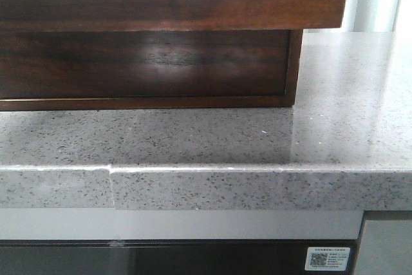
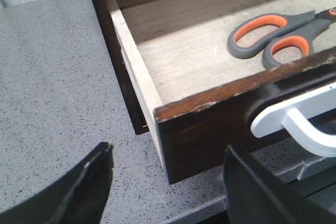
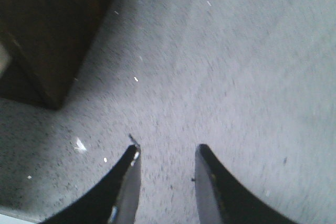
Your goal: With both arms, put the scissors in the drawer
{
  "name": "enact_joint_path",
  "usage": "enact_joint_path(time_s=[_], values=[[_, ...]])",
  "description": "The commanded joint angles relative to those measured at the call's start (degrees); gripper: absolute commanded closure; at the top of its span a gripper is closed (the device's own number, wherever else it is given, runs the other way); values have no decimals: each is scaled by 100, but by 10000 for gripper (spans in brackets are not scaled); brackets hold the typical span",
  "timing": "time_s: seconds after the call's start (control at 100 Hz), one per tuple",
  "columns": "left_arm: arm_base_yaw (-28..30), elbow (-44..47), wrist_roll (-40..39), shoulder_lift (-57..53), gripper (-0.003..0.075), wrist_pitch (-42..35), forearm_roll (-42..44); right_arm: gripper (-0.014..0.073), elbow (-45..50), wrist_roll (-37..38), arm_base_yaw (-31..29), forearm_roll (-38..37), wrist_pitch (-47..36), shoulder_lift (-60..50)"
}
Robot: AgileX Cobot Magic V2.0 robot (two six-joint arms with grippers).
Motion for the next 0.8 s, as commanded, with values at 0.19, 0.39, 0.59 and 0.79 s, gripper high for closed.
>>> enact_joint_path(time_s=[0.19, 0.39, 0.59, 0.79], values=[[-52, -192, -50, 51, 300, -447, -124, 384, 1830, 251, -203, 548, -1351, -1172], [-52, -192, -50, 51, 300, -447, -124, 384, 2086, 251, -203, 391, -1414, -1387], [-52, -192, -60, 51, 372, -447, -124, 403, 2086, 240, -203, 329, -1413, -1387], [-52, -192, -60, 51, 595, -447, -124, 566, 2086, 240, -203, 329, -1402, -1387]])
